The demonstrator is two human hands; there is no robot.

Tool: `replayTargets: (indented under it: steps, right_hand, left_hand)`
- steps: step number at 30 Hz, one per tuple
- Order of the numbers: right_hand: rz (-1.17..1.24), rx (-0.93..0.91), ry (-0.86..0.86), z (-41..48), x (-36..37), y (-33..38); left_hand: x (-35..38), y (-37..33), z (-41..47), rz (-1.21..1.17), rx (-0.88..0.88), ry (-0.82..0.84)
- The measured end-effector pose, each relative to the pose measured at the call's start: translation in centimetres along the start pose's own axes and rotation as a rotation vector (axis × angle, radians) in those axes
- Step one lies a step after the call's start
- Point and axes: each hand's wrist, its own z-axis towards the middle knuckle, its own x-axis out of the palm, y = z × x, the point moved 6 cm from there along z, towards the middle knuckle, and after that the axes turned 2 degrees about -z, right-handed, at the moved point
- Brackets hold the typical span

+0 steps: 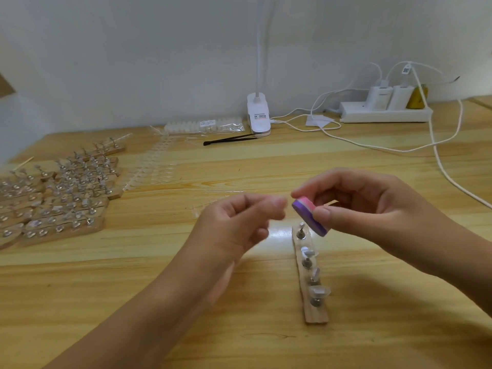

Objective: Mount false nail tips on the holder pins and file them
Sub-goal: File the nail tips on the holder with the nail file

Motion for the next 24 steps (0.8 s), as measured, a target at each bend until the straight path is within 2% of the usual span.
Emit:
replayTargets:
  steps: [3, 7, 10, 24]
  right_hand:
    - [0.122, 0.024, 0.003, 0.2, -0.2, -0.4]
    - [0.439, 0.09, -0.044, 0.5, -0.7, -1.2]
    - [0.558, 0.121, -0.049, 0.6, -0.8, -1.5]
    - [0.536, 0.09, 0.025, 0.7, -0.4, -1.3]
  left_hand:
    - [-0.7, 0.0, 0.4, -0.112, -0.036, -0.046]
    - [0.4, 0.4, 0.1, -0.13, -0.035, 0.035]
    - [0.6, 0.7, 0.1, -0.175, -0.045, 0.063]
    - [1.3, 1.0, 0.1, -0.305, -0.11, 0.148]
